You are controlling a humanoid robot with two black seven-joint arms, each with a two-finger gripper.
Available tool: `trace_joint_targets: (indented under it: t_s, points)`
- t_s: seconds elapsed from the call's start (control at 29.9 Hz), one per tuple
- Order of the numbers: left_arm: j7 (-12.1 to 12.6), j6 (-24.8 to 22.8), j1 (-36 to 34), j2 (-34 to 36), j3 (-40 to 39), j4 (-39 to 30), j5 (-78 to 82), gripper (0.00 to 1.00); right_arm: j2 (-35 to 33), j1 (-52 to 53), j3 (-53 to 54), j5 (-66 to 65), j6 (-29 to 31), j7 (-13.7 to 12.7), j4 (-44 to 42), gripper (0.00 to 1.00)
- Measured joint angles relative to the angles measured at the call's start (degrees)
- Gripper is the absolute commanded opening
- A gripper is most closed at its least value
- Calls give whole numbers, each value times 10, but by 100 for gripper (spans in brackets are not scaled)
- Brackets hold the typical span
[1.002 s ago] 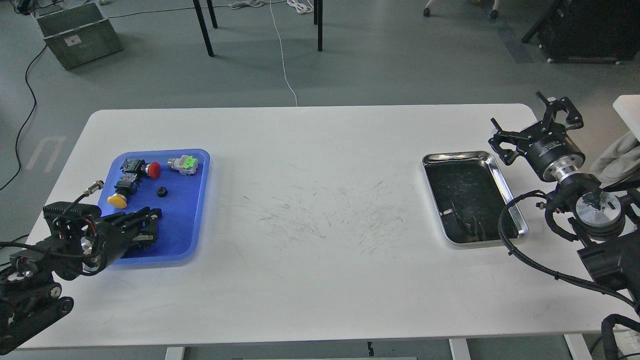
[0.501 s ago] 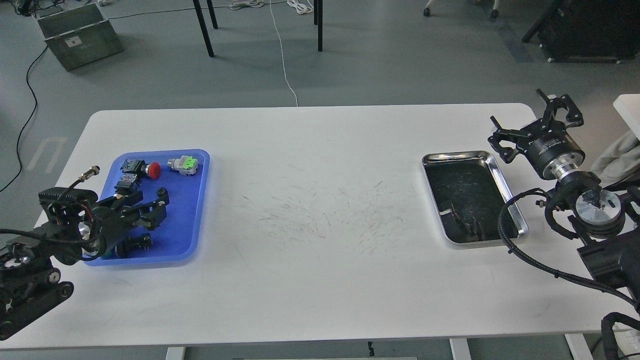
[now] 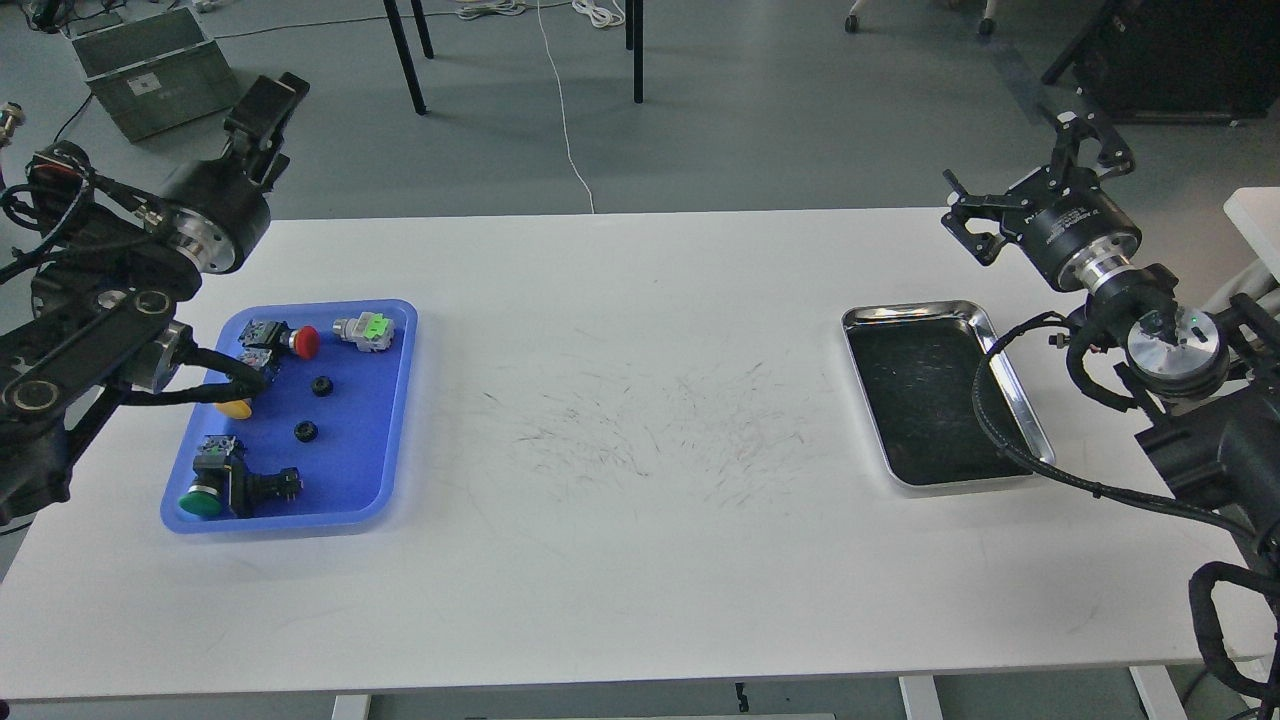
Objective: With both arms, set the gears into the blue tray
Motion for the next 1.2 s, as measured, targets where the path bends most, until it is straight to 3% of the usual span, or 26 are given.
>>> trace_joint_targets:
  t_s: [0.13, 0.33, 0.47, 0.57, 0.94, 1.2]
  points:
    - [-8, -28, -25, -64, -8, 90, -113, 100, 13, 7, -4, 0, -29, 2, 0, 99]
    - [-59, -126, -42, -137, -9, 224, -203, 100, 32, 3, -4, 3, -49, 3, 9, 99]
    - [-78, -209, -50, -152, -17, 252, -255, 100, 39, -11, 4, 6, -47, 3, 20, 99]
    - [-83, -243, -51, -155, -19, 255, -311, 100, 40, -31, 12, 7, -46, 4, 42, 99]
    - [-84, -254, -51, -154, -33, 254, -366, 100, 40, -115, 52, 8, -43, 11, 165, 99]
    - [-74, -238, -35, -148, -37, 235, -402, 100, 35, -127, 85, 7, -45, 11, 177, 99]
